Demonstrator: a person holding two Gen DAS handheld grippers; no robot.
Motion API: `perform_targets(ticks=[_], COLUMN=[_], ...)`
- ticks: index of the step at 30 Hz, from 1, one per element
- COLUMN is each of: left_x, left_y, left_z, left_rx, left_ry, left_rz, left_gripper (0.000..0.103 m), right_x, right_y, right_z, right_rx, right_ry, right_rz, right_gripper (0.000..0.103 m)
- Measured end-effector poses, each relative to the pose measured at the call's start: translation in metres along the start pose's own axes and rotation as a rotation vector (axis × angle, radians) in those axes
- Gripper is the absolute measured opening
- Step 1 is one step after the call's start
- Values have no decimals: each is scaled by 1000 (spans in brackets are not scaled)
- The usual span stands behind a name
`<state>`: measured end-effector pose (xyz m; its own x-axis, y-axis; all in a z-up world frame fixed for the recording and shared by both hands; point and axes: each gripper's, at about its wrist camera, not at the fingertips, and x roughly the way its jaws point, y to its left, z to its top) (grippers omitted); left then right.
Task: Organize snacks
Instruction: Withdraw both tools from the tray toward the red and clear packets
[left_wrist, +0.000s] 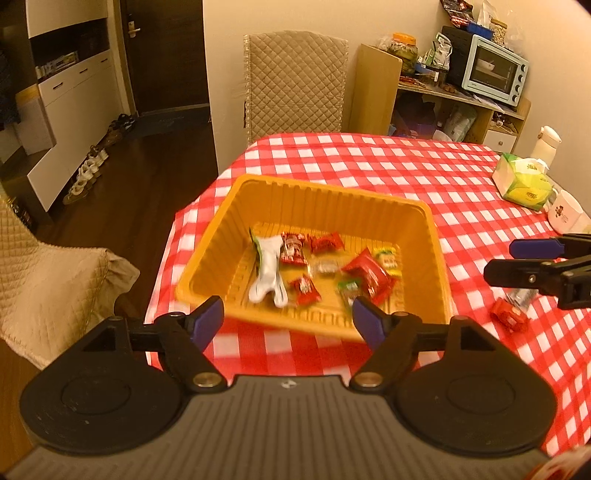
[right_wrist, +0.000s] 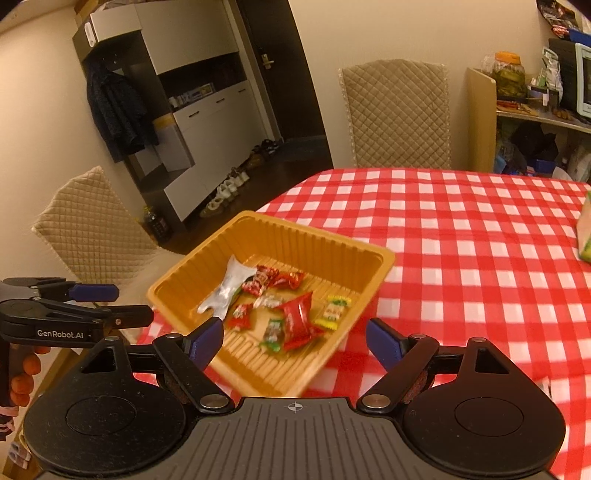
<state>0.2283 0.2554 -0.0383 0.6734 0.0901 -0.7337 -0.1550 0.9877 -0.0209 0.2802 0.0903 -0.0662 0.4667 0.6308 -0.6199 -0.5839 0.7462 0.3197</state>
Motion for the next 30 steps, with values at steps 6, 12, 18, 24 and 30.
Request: perform_targets(ticks=[6,12,18,24,30], left_x=[-20,-35,-47,-56,-64], left_y=[-13,-29,-50,-74,-96], left_z=[-28,-50,-71,-90,-103], left_rx=[-13,-12,-18,-12,-7], left_ry=[25,47,73,101,115], left_rz=[0,-6,-30,-54,-70], left_gripper=[75,75,75,75,75], right_x=[-24,-45,-67,-87,-106], right_y=[2,1,0,-4,-15], right_z=[-23,-48,-71,-95,-116], right_rx=[-9,-11,-22,-33,-16], right_ry=[21,49,73,102,123], right_rz=[-1,-2,-6,-16,-37], right_gripper=[84,84,84,84,84])
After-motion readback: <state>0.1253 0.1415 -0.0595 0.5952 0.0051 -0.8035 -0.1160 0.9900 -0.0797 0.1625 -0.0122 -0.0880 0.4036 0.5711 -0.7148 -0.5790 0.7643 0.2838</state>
